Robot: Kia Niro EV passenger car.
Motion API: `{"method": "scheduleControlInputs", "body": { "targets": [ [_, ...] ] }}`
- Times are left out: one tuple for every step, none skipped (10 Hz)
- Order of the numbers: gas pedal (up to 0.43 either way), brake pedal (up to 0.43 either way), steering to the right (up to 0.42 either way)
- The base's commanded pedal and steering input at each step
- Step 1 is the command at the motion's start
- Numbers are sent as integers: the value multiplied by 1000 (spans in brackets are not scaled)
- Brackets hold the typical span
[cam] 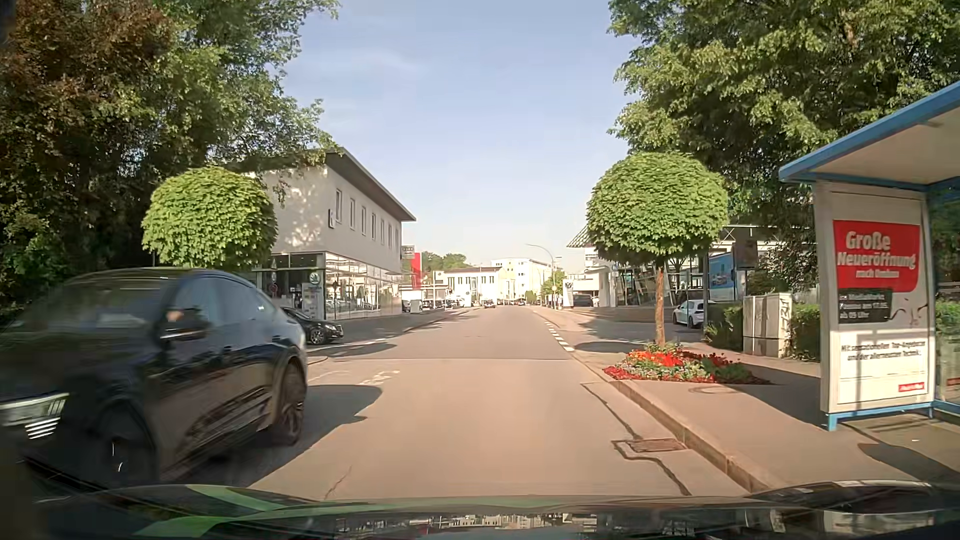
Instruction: Follow the waypoints while adhering to traffic rules and regulations
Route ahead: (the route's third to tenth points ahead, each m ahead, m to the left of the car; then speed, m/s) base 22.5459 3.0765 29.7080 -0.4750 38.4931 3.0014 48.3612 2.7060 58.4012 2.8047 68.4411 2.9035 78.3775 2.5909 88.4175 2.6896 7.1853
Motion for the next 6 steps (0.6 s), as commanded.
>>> {"method": "scheduleControlInputs", "body": {
  "targets": [
    [138,0,-4],
    [138,0,-4],
    [138,0,-4],
    [138,0,-4],
    [150,0,-4],
    [150,0,-4]
  ]
}}
